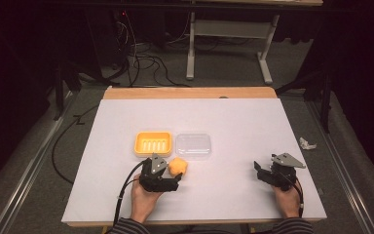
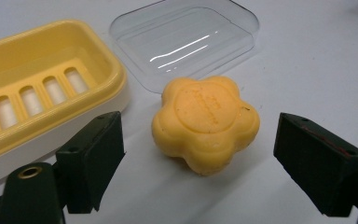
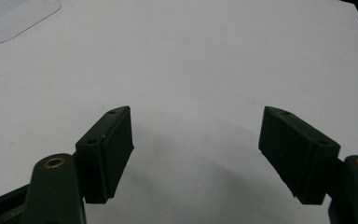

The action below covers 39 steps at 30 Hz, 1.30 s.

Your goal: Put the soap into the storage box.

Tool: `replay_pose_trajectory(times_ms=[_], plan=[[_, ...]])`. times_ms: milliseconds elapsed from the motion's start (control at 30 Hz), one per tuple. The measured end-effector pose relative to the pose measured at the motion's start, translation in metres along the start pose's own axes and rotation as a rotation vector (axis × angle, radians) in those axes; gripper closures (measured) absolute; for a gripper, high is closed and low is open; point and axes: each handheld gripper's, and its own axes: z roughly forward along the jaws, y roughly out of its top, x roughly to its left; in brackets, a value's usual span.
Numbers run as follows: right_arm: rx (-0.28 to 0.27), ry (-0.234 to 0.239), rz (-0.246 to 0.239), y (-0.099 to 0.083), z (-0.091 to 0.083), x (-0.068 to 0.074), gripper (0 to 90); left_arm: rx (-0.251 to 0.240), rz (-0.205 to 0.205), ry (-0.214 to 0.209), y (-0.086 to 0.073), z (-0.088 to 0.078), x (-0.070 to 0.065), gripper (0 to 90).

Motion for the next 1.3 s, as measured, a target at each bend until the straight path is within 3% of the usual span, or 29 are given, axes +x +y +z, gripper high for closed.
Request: replay_pose_trajectory(times_ms=[167, 267, 400, 600, 667, 767, 933, 1300], plan=[[-0.002, 0.001, -0.003, 0.0, 0.0, 0.0, 26.4, 0.026, 0.002, -0.003, 0.004, 0.009, -0.002, 15.6], [-0.002, 0.002, -0.005, 0.0, 0.0, 0.0, 26.4, 0.048, -0.024, -0.008, 0.004, 0.013, 0.0, 15.5], [-0.001, 0.003, -0.001, 0.0, 0.0, 0.0, 26.4, 0.069, -0.026, -0.007, 0.005, 0.017, 0.0, 15.5], [0.001, 0.003, -0.001, 0.0, 0.0, 0.0, 26.4, 0.084, -0.008, 0.005, 0.011, 0.022, -0.004, 15.7], [0.0, 0.001, 0.0, 0.0, 0.0, 0.0, 26.4, 0.125, -0.005, 0.013, 0.013, 0.03, -0.006, 15.9], [-0.002, 0.002, -0.002, 0.0, 0.0, 0.0, 26.3, 0.141, 0.003, 0.022, 0.015, 0.034, -0.008, 16.2], [-0.002, 0.003, -0.005, 0.0, 0.0, 0.0, 26.3, 0.141, -0.019, 0.026, 0.015, 0.037, -0.008, 18.6], [-0.003, 0.005, -0.003, 0.0, 0.0, 0.0, 26.3, 0.15, 0.0, 0.041, 0.014, 0.039, -0.008, 25.4]])
